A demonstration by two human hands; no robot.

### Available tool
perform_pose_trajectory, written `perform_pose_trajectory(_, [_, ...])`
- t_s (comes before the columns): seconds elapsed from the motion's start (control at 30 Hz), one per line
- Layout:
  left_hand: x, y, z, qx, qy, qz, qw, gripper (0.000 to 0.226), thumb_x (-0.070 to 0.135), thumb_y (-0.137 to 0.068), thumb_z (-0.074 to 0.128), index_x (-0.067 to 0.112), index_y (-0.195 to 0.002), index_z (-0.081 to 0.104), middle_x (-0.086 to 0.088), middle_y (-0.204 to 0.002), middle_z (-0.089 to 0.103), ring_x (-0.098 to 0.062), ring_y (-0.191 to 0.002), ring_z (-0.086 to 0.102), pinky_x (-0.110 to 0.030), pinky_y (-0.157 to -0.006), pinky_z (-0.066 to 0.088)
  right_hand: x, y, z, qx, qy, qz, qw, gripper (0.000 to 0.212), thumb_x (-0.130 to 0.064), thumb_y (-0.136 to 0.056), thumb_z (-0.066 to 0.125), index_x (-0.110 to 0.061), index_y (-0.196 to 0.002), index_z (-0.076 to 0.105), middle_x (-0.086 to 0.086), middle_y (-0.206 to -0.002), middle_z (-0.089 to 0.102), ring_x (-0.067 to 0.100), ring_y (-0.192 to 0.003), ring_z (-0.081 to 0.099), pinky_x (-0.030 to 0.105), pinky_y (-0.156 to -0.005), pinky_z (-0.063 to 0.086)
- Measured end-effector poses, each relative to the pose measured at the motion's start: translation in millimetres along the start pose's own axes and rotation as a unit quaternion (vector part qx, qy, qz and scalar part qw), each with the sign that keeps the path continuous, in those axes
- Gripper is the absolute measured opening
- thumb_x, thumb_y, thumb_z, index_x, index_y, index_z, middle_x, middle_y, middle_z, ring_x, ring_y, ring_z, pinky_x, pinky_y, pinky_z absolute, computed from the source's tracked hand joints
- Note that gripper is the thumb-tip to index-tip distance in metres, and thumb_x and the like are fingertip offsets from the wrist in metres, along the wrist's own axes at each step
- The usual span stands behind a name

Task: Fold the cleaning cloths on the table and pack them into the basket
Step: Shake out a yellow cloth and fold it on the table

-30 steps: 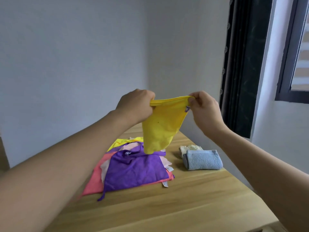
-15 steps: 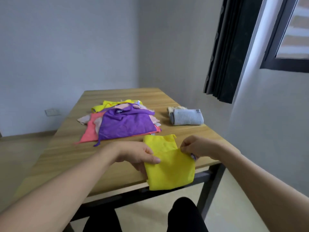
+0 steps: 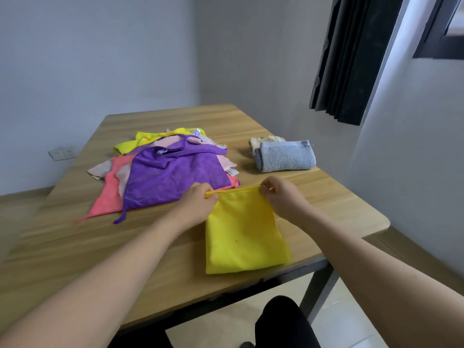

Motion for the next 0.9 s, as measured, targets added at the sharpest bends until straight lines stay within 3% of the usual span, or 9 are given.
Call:
perform_pose_trajectory(0.1, [-9, -18, 22, 0.008, 0.015, -0.032, 0.999, 0.007, 0.023, -0.090, 0.056, 0.016, -0.089, 0.056, -0.008, -0.103, 0.056, -0.029, -0.103, 0.054, -0.032, -0.087, 0.039, 12, -18, 21, 0.014, -0.010, 0.008, 1.000, 0.021, -0.017, -0.094, 0.052, -0.009, -0.110, 0.062, 0.008, -0.110, 0.062, 0.025, -0.106, 0.054, 0.024, -0.074, 0.031])
perform_pose_trajectory(0.17, [-17, -17, 36, 0.035, 0.004, -0.015, 0.999, 0.008, 0.021, -0.087, 0.056, 0.016, -0.093, 0.058, -0.007, -0.106, 0.061, -0.029, -0.103, 0.053, -0.033, -0.088, 0.039, 27, -21, 39, 0.018, 0.011, 0.006, 1.000, 0.023, -0.019, -0.091, 0.053, -0.015, -0.112, 0.061, 0.005, -0.116, 0.061, 0.026, -0.112, 0.052, 0.028, -0.085, 0.035])
perform_pose_trajectory(0.23, [-25, -15, 43, 0.068, -0.023, 0.029, 0.997, 0.021, 0.024, -0.085, 0.051, 0.018, -0.102, 0.061, -0.004, -0.108, 0.062, -0.028, -0.102, 0.051, -0.034, -0.091, 0.037, 40, -23, 51, 0.028, 0.049, -0.004, 0.998, 0.032, -0.024, -0.088, 0.054, -0.024, -0.120, 0.058, 0.000, -0.123, 0.059, 0.025, -0.116, 0.048, 0.034, -0.096, 0.034])
perform_pose_trajectory(0.33, [-28, -13, 43, 0.090, -0.024, 0.060, 0.994, 0.040, 0.026, -0.079, 0.042, 0.021, -0.112, 0.063, -0.002, -0.110, 0.062, -0.026, -0.101, 0.051, -0.034, -0.094, 0.037, 44, -27, 54, 0.044, 0.069, -0.024, 0.996, 0.040, -0.021, -0.085, 0.055, -0.028, -0.125, 0.057, 0.001, -0.120, 0.058, 0.026, -0.114, 0.048, 0.036, -0.096, 0.034])
perform_pose_trajectory(0.63, [-34, -26, 51, 0.079, -0.071, 0.047, 0.993, 0.039, 0.038, -0.080, 0.038, 0.018, -0.103, 0.062, -0.002, -0.104, 0.055, -0.026, -0.098, 0.047, -0.037, -0.092, 0.038, 40, -31, 61, 0.034, 0.133, -0.027, 0.990, 0.049, -0.037, -0.072, 0.037, -0.032, -0.114, 0.062, -0.001, -0.110, 0.055, 0.025, -0.106, 0.046, 0.036, -0.092, 0.032])
perform_pose_trajectory(0.8, [-33, -28, 51, 0.065, -0.058, 0.039, 0.995, 0.027, 0.039, -0.072, 0.036, 0.019, -0.087, 0.045, 0.000, -0.095, 0.051, -0.024, -0.090, 0.042, -0.036, -0.084, 0.034, 43, -33, 65, 0.020, 0.132, -0.010, 0.991, 0.038, -0.039, -0.075, 0.043, -0.026, -0.106, 0.060, 0.000, -0.109, 0.057, 0.025, -0.107, 0.047, 0.035, -0.090, 0.031])
perform_pose_trajectory(0.9, [-28, -19, 50, 0.052, -0.036, 0.040, 0.997, 0.017, 0.030, -0.075, 0.042, 0.018, -0.087, 0.042, -0.002, -0.092, 0.055, -0.025, -0.087, 0.044, -0.036, -0.080, 0.034, 42, -27, 61, 0.014, 0.071, 0.005, 0.997, 0.027, -0.034, -0.076, 0.047, -0.023, -0.098, 0.059, -0.001, -0.104, 0.060, 0.023, -0.103, 0.049, 0.035, -0.088, 0.032])
Point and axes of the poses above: each hand's wrist, its own y-axis away from the middle knuckle, its own z-axis out of the palm, x = y × z, the point moved 2 cm from there along -y, towards the middle knuckle
